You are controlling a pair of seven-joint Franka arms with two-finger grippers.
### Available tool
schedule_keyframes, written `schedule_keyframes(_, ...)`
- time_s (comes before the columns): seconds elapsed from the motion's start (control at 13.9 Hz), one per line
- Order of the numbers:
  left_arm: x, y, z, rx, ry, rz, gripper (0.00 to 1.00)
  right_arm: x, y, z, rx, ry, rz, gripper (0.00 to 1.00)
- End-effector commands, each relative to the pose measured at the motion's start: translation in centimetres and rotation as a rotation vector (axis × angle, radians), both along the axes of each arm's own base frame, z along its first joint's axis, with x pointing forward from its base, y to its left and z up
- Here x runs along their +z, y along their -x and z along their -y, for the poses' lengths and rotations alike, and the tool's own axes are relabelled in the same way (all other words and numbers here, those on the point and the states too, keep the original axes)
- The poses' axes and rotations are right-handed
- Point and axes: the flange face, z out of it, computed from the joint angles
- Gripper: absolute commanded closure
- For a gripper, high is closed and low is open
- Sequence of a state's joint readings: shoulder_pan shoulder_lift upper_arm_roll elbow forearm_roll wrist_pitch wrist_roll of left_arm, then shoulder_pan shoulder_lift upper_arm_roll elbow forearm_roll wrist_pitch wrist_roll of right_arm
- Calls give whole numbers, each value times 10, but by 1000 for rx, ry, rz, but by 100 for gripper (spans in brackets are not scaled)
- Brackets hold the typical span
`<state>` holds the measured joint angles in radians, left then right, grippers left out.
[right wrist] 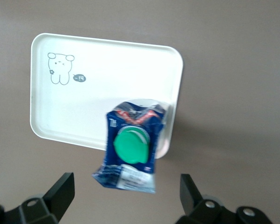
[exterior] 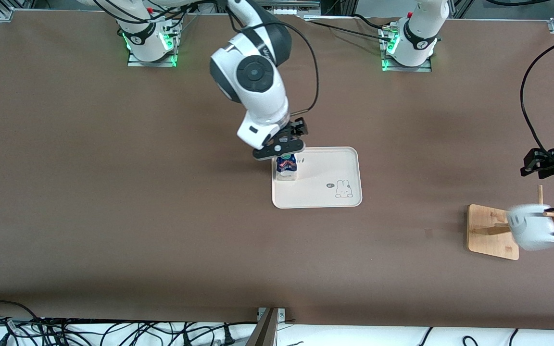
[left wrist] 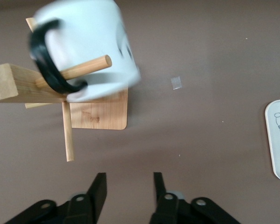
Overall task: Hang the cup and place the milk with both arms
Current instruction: 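Grasp the milk carton with the right gripper while the left gripper withdraws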
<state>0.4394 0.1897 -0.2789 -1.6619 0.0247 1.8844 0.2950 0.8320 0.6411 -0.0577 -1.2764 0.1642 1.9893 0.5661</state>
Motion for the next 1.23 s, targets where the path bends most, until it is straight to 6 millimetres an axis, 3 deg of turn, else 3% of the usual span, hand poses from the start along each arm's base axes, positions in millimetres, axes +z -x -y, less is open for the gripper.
schedule_keyframes(0.0,51,19,18,-16,6,-10,0,-13,1,-16,-17,20,42,0)
schedule_keyframes(0.14,79,24,46,-76,-7,-41,0,-26,1,-17,-9,45,53,0)
schedule_keyframes(0.36,82,36,58,-104,-54,-153,0,-34,-1,-18,-8,51,65,0)
schedule_keyframes(0.43,87,35,60,-108,-55,-143,0,-36,-2,-18,-7,50,69,9)
schedule_keyframes(0.58,90,37,73,-106,-55,-146,0,-39,-3,-18,0,57,78,42)
schedule_keyframes(0.72,92,51,95,-76,-75,-163,0,-38,-6,-16,0,57,85,64)
schedule_keyframes(0.79,92,59,103,-76,-82,-146,0,-37,-6,-16,1,57,86,70)
schedule_keyframes(0.94,86,73,112,-36,-63,-121,0,-33,-8,-12,-1,57,86,73)
schedule_keyframes(1.15,90,71,116,-12,-55,-112,0,-11,-8,-6,-3,54,83,73)
